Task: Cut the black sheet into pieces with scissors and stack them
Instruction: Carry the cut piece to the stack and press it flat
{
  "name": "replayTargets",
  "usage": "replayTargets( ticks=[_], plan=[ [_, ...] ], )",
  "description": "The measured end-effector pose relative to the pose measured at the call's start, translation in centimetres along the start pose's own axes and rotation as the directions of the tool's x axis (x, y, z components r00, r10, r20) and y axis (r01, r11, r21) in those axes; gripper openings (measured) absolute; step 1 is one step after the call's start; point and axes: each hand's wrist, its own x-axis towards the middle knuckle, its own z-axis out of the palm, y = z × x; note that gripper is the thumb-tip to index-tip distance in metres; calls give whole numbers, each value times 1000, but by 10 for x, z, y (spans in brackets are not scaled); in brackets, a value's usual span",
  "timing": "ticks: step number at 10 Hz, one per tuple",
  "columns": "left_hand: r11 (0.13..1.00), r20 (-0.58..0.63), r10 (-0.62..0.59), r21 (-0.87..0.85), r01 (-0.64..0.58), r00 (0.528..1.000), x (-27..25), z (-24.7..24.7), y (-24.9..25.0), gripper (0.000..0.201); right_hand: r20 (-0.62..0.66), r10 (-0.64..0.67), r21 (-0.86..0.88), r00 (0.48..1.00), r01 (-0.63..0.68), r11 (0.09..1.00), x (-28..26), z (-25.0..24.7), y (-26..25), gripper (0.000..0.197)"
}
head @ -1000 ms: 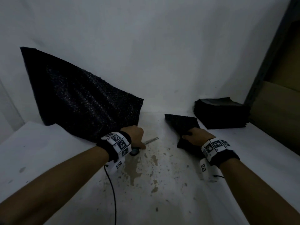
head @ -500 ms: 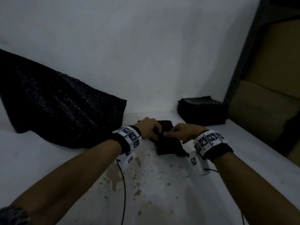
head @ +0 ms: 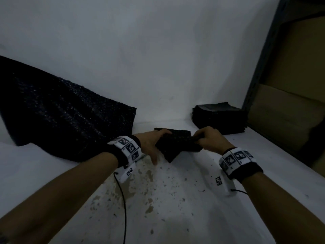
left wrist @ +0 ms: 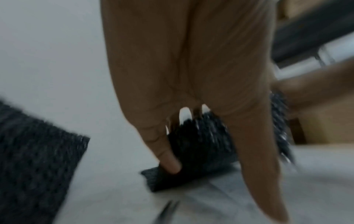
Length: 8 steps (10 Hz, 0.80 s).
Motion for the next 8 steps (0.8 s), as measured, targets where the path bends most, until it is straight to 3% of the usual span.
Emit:
replayTargets(
  ticks=[1, 2, 3, 4, 5, 6, 7, 8],
  plan=[
    [999, -157, 41, -2, -42, 987, 5, 7, -3, 89, -84, 129, 323, 988, -95, 942, 4, -6, -1, 11],
    [966, -242, -53, -257, -12, 969, 7, 9, -3, 42, -42, 191, 593, 981, -130, 795, 1, -10, -7, 26],
    [835, -145, -179, -546, 72, 973, 8, 10, 0, 50, -35, 253, 700, 967, -157, 696, -6, -8, -13, 17],
    [704, -60, -280, -691, 163, 958, 8, 13, -1, 45, -29, 358, 686, 933, -241, 686, 1, 6, 3, 29],
    [635, 12, -345, -733, 243, 939, 10, 17, -2, 39, 88, 422, 632, 902, -378, 676, 4, 20, 19, 50],
    [633, 36, -404, -710, 308, 914, 13, 19, 6, 28, 125, 450, 581, 884, -433, 689, 10, 32, 38, 50],
    [710, -42, -458, -619, 337, 888, 16, 22, 12, 18, 91, 431, 578, 898, -400, 711, 35, 52, 86, 81],
    [663, -31, -476, -669, 335, 879, 26, 27, 11, 15, 62, 455, 546, 888, -412, 730, 32, 47, 74, 53]
  ],
)
